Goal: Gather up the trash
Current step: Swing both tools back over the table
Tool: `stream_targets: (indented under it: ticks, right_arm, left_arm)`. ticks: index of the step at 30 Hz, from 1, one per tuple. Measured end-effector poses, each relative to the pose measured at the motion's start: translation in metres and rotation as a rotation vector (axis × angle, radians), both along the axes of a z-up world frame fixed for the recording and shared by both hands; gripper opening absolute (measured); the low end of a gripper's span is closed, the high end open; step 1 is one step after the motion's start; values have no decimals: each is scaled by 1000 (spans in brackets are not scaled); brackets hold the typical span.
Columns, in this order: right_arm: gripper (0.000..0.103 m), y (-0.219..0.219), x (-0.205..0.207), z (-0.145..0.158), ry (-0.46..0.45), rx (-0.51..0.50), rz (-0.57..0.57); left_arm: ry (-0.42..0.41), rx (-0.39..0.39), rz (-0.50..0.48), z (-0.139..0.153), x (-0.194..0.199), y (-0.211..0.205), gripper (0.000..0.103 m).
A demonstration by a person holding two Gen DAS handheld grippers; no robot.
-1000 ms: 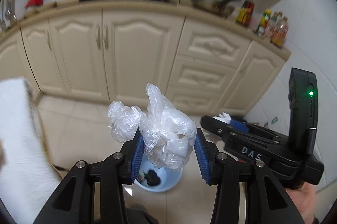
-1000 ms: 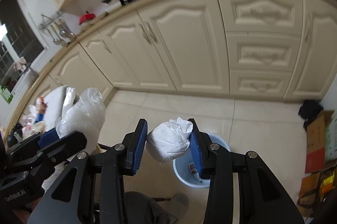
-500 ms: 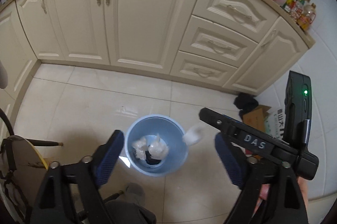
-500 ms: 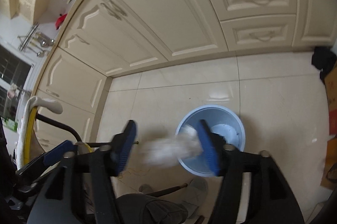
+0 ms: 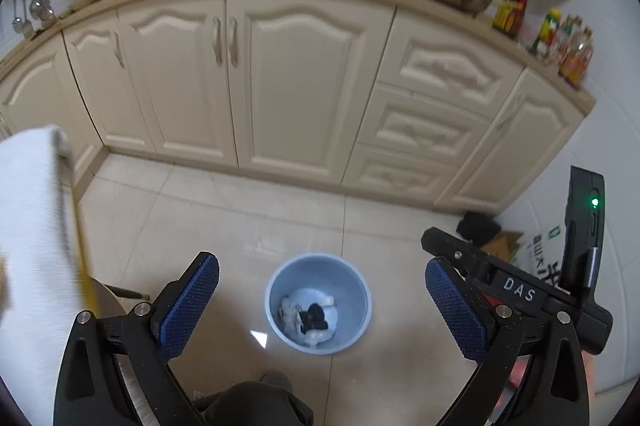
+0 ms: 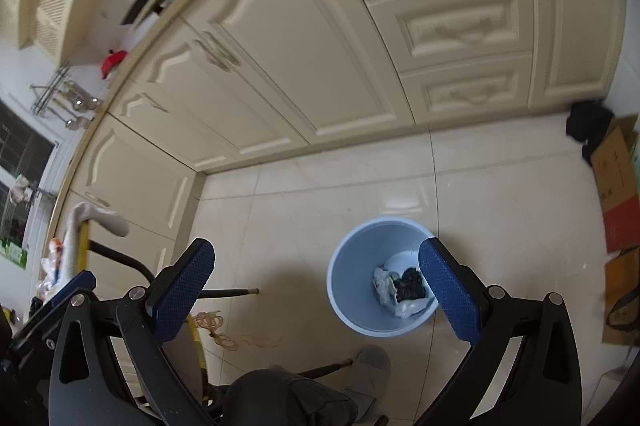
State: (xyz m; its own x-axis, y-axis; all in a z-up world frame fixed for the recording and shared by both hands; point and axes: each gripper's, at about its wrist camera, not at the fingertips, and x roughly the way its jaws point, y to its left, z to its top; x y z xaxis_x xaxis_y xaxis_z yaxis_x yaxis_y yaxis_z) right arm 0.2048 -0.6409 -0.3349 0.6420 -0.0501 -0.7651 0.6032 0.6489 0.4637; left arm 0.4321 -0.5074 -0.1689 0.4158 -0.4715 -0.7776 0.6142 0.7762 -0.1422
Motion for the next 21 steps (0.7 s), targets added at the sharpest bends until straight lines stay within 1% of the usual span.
stream_targets:
  ticks: [2,3,4,6,7,8,9,10,14,16,20,21]
  right_arm:
    - [103,12,-1,23,-24,-28,9]
    - [103,17,-2,32,-33,-38,12]
    - [103,25,-3,44,-48,-51,18]
    - [103,39,-3,64,-79,-72,32]
    - [103,49,-2,76,-95,-83,42]
    - [103,57,0,86,-109,-92,52]
    - [103,66,0,98,-124,-102,62]
    - [103,77,1,112,-146,-115,75]
    - [103,118,6,155,-202,-171,124]
    - [103,144,9,179,-237,-201,161]
    - [103,197,13,218,-290,-266,235]
    - [103,211,15,226,-301,-281,258]
  left_arm:
    - [-32,-26,8,16,-18,32,102]
    - [-49,-39,13,27,-27,41,102]
    - [-74,-54,19,37,-49,63,102]
    - [-124,-71,34,58,-72,90,102]
    - [-151,-84,44,70,-82,102,102]
    - [-168,-95,51,77,-101,119,102]
    - [-196,-110,65,89,-108,130,102]
    - [-218,-121,75,98,-127,155,102]
    - [-302,-178,133,132,-169,212,102]
    - [-345,-200,171,144,-205,255,102]
    - [-419,-224,248,162,-255,320,102]
    - [-433,-226,267,163,-267,332,102]
